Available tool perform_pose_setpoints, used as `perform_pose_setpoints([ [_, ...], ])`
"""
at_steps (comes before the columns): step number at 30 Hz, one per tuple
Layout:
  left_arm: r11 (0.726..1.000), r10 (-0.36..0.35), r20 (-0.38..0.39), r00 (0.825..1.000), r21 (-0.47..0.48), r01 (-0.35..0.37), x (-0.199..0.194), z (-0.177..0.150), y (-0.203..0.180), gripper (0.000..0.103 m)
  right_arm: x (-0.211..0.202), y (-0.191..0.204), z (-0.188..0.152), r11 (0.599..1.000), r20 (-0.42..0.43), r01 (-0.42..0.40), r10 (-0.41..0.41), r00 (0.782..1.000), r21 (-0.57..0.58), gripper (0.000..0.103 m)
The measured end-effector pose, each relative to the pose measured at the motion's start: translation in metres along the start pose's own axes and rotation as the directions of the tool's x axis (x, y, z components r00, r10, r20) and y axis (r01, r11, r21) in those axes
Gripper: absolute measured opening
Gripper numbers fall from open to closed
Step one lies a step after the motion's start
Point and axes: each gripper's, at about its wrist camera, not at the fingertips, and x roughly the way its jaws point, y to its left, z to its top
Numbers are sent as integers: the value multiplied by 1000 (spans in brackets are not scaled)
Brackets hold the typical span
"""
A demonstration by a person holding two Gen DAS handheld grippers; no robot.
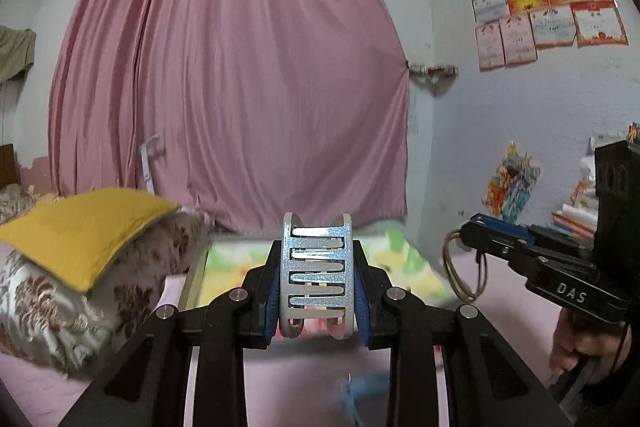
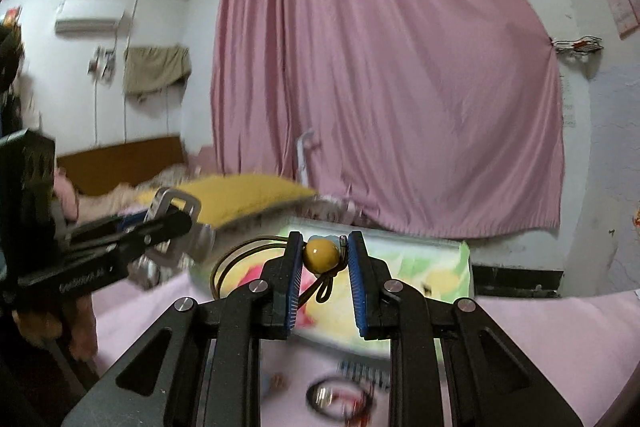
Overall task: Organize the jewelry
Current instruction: 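Carry both held items over the Pooh tray and open both tools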
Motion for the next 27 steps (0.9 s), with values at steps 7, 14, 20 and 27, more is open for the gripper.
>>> perform_pose_setpoints([
  [7,1000,21,-12,1000,5,-21,48,16,6,28,46,-15,12,999,-23,45,-45,999,29,20],
  [14,995,25,-181,983,-86,-41,93,2,29,28,88,-20,-2,997,-151,61,-53,987,52,20],
  [20,989,10,-336,942,-134,-58,118,-18,43,28,118,-30,-18,994,-315,82,-55,948,76,20],
  [27,989,-12,-455,891,-137,-56,132,-35,49,28,138,-35,-46,992,-468,70,-13,884,105,20],
])
